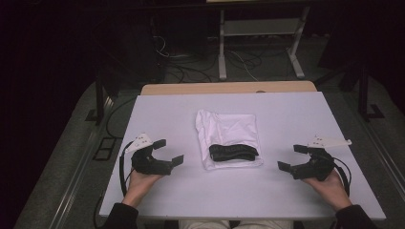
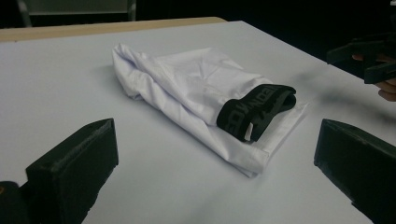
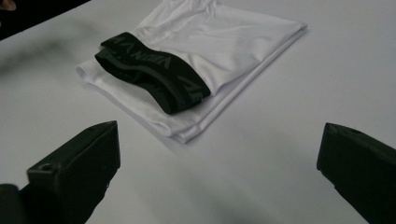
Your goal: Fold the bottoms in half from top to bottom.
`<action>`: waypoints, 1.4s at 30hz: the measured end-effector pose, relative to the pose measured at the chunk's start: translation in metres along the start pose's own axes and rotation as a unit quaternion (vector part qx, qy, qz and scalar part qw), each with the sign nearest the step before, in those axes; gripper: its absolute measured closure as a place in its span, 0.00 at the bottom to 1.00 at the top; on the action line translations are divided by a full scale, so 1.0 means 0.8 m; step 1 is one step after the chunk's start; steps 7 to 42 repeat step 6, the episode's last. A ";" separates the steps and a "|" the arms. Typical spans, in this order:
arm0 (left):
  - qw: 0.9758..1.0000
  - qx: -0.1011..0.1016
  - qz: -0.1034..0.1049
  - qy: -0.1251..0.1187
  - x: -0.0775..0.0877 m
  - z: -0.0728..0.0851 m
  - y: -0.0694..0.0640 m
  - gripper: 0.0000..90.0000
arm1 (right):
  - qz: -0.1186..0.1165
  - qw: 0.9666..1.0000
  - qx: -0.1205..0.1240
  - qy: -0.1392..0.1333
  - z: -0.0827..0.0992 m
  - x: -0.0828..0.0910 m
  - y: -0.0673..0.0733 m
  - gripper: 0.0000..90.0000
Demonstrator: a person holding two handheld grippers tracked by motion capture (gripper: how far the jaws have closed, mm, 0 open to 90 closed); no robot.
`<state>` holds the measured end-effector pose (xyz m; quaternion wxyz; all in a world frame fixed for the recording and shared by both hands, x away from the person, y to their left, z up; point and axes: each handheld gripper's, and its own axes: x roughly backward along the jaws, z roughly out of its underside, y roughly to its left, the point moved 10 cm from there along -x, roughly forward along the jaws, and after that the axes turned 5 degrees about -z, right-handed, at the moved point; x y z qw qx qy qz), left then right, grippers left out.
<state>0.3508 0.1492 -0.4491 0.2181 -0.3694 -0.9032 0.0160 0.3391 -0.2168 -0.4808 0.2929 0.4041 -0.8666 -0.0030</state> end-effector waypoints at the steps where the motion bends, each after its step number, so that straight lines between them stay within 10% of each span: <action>1: 1.000 0.001 -0.001 0.000 0.001 0.001 0.000 0.00 | 0.001 1.000 0.000 0.002 0.003 0.000 0.001 0.00; 42: 1.000 -0.008 0.007 0.012 -0.001 0.012 -0.001 0.00 | 0.005 1.000 0.005 0.000 0.009 0.003 0.000 0.00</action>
